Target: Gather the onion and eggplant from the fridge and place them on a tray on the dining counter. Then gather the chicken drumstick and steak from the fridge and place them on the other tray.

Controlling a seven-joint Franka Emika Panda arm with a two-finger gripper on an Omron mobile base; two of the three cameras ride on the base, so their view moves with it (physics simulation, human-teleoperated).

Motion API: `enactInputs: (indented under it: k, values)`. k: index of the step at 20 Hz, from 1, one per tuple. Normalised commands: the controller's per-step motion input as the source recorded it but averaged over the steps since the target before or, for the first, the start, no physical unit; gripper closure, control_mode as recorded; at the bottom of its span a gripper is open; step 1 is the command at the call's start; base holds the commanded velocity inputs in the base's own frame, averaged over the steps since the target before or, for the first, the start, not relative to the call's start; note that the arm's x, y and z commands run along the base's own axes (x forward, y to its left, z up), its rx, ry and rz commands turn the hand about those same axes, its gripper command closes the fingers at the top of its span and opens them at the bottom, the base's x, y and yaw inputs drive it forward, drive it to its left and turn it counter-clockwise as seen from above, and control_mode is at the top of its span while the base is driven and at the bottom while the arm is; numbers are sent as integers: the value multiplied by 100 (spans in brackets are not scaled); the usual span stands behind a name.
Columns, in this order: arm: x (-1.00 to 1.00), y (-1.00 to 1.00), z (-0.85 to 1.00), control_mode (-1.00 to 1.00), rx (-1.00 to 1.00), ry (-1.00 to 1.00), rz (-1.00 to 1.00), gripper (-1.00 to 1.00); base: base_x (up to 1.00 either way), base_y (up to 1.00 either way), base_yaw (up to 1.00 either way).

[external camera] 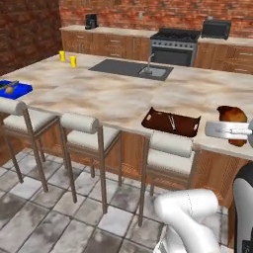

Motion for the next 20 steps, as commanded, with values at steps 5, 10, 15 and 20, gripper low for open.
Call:
enactInputs:
  k: [5,10,15,20]
  values:
    - [0,0,0,100,0,0,0,100,90,62,-46]
    - [0,0,0,100,0,0,0,100,78,40,-48]
    - [0,0,0,100,0,0,0,100,60,-19,-48]
    - [0,0,0,100,0,0,0,100,59,-12,-49]
